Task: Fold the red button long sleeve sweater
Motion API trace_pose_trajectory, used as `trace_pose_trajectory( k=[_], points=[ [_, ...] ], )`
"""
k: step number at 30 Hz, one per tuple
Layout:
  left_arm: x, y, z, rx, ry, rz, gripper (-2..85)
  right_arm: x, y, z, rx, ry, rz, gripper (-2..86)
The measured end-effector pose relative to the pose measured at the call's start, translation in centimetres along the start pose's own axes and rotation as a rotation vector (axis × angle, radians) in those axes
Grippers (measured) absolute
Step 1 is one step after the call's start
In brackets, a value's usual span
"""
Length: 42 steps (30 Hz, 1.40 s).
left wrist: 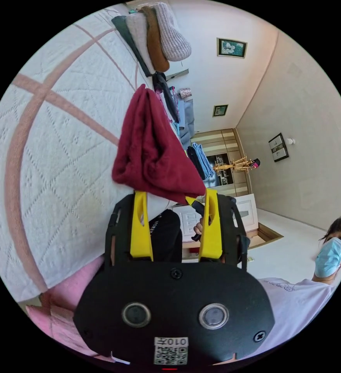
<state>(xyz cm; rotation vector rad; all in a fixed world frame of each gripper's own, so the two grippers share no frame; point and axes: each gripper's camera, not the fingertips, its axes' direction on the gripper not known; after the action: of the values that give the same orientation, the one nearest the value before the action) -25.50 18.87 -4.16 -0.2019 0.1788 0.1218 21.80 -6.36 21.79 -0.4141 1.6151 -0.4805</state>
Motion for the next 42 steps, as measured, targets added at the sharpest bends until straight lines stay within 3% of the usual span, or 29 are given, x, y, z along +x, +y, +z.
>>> trace_pose_trajectory(
  k=[5,21,32,38,42],
  points=[
    [1.3,0.9,-2.3,0.010,-0.131,0.078,21.5,-1.2,1.3,1.0,0.006,0.064,-0.014,5.4],
    [-0.4,2.3,-1.7,0.004,-0.034,0.022,19.8,-1.8,2.7,2.5,0.020,0.023,0.038,4.6],
    [1.2,6.5,0.8,-0.194,-0.013,0.067,17.5,-2.1,5.1,2.0,0.081,0.050,-0.027,8.1],
    [0.3,6.1,2.1,-0.172,0.056,0.051,19.1,-1.8,4.4,4.5,0.090,-0.050,-0.004,8.6],
    [1.0,6.4,3.9,-0.207,0.094,0.075,21.4,-3.1,4.2,3.6,0.124,0.022,0.008,6.3]
  ],
)
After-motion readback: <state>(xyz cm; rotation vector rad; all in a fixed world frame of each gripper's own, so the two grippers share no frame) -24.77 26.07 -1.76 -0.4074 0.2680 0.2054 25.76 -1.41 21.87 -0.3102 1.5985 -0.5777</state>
